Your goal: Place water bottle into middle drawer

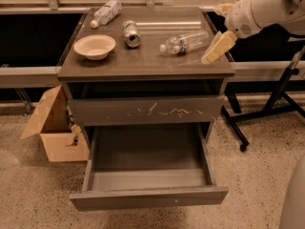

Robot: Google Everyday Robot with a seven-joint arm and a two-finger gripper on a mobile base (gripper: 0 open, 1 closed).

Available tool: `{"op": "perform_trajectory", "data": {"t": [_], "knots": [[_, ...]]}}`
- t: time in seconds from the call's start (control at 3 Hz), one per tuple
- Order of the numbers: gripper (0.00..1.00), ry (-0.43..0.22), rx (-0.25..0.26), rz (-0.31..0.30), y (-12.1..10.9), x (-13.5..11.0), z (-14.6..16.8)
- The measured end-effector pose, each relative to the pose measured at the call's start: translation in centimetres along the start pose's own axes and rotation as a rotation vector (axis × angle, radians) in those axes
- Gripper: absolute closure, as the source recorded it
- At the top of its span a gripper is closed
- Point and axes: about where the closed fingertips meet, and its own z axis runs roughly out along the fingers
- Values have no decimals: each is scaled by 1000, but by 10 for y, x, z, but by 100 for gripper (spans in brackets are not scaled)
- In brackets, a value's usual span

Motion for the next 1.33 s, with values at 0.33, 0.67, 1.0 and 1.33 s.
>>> {"op": "perform_trajectory", "data": {"t": [0.33,0.67,1.0,1.33], "knots": [[0,-3,40,36,-14,-6,27],[0,-3,40,36,-14,-6,27],[0,-10,60,48,-19,0,42],[0,-42,108,66,-36,11,65]]}}
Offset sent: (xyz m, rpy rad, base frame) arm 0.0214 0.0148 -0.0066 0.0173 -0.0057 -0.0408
